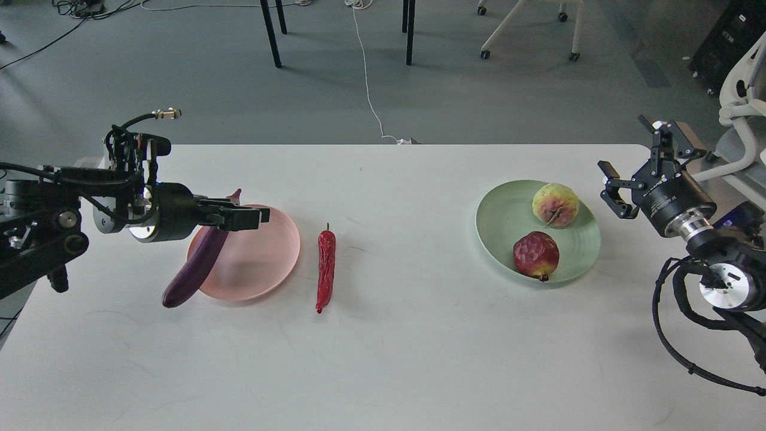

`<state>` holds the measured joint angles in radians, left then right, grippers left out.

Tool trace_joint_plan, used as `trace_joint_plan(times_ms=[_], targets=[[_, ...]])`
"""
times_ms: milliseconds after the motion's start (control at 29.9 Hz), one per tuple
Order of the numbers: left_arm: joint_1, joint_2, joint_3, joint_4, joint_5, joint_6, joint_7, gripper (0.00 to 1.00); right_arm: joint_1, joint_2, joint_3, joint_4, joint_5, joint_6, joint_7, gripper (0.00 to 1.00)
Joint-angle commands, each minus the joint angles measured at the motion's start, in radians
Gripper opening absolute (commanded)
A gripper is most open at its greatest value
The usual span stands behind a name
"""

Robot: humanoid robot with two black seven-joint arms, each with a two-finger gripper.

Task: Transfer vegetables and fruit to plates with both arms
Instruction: 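Move the left gripper to the red chili pepper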

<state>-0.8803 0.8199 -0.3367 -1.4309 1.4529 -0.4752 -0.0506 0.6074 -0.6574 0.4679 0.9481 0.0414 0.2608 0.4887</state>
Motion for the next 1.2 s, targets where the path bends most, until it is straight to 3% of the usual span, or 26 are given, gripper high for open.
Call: trace_joint_plan(times_ms=[0, 134, 367, 735, 1169], targets=[[0.000, -0.080, -0.007, -0.037, 0.000, 0.003, 0.063, 0.90, 0.000, -0.002, 0.000, 0.000, 0.000, 0.000, 0.000, 0.98], [0.020, -0.174, -0.001, -0.059, -0.002, 0.018, 0.133, 0.90, -0.003, -0.004, 0.000, 0.000, 0.000, 0.000, 0.000, 0.98], [0.055, -0.295, 0.008, -0.036, -0.003, 0.033, 0.196, 0.90, -0.009, -0.004, 0.000, 0.000, 0.000, 0.000, 0.000, 0.98], [0.076, -0.354, 0.022, 0.095, 0.014, 0.049, 0.198, 0.90, -0.009, -0.011, 0.000, 0.000, 0.000, 0.000, 0.000, 0.98], [0.078, -0.347, 0.067, 0.141, 0.017, 0.049, 0.196, 0.90, -0.009, -0.013, 0.001, -0.002, 0.000, 0.000, 0.000, 0.98]])
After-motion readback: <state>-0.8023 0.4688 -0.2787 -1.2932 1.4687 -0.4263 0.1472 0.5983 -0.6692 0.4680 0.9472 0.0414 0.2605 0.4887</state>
